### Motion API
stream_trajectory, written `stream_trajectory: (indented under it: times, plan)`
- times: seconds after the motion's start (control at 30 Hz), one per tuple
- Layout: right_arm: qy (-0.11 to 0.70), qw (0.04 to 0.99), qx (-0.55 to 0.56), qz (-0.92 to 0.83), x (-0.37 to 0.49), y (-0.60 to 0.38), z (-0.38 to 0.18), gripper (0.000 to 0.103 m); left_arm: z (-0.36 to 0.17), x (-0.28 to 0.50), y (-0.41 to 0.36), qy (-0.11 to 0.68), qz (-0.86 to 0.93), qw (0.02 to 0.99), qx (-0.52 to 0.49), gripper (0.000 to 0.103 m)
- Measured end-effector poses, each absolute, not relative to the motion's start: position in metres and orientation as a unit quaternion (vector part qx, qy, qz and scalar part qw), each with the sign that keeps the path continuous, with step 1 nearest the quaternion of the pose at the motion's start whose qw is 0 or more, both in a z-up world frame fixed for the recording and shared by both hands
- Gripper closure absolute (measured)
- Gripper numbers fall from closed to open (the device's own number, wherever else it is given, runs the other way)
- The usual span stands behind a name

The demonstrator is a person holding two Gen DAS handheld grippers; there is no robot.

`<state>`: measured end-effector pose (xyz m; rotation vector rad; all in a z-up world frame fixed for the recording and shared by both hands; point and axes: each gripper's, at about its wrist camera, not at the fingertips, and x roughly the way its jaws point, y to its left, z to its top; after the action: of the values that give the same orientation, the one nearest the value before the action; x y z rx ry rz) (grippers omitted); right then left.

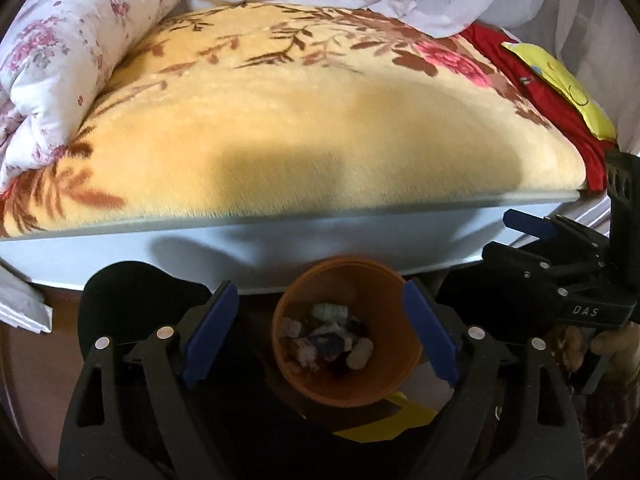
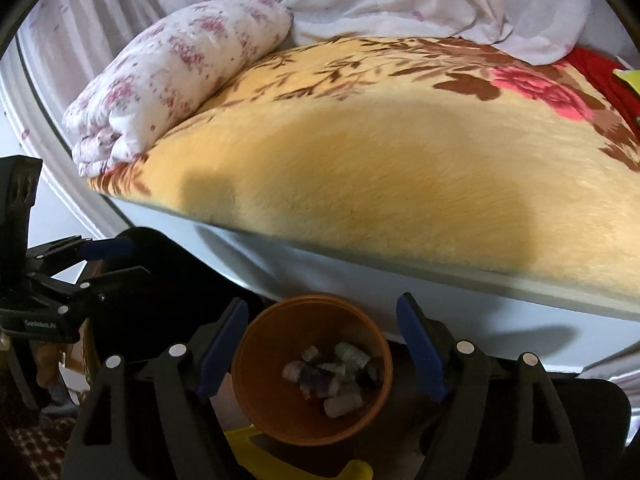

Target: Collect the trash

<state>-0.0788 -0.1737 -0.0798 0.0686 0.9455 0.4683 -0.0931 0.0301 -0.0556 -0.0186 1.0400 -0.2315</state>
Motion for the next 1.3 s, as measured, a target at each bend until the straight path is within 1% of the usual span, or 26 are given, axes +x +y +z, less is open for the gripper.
stream_trajectory:
  times: [0.3,0.37,0.43,0.5,0.53,0.67,0.9,1.1,1.3]
  plan:
    - [0.434,0.875,0.029,0.212,-0.068,-0.177,-0.07,0.022,-0.045,-0.08,0.024,0.471,-0.102,0.876,-0.002,0.02]
    - [0.424,0.88,0.029,0.21,-0.063,-0.178,-0.064,0.016,-0.041,-0.076,0.022,0.461,-0.102,0.881,-0.003,0.02]
    - [0.41,0.888,0.028,0.207,-0.058,-0.179,-0.057,0.013,-0.036,-0.071,0.02,0.451,-0.103,0.887,-0.002,0.02]
    - [0.39,0.898,0.027,0.204,-0.052,-0.182,-0.047,0.008,-0.03,-0.065,0.016,0.435,-0.098,0.895,0.0,0.015]
    - [0.377,0.904,0.026,0.201,-0.049,-0.183,-0.041,0.005,-0.027,-0.062,0.015,0.429,-0.097,0.898,0.0,0.014]
    - [0.33,0.926,0.023,0.183,-0.027,-0.194,-0.018,0.005,-0.015,-0.046,0.011,0.404,-0.095,0.91,0.0,0.013]
    - [0.275,0.952,0.034,0.128,0.03,-0.223,0.014,0.005,0.01,-0.006,0.012,0.36,-0.077,0.93,-0.004,0.013]
    - [0.246,0.965,0.047,0.074,0.093,-0.248,0.027,0.005,0.03,0.044,0.016,0.303,-0.045,0.952,-0.005,0.012]
    - [0.211,0.977,0.041,0.007,0.148,-0.264,0.025,0.005,0.032,0.097,0.006,0.256,-0.015,0.966,0.026,0.012]
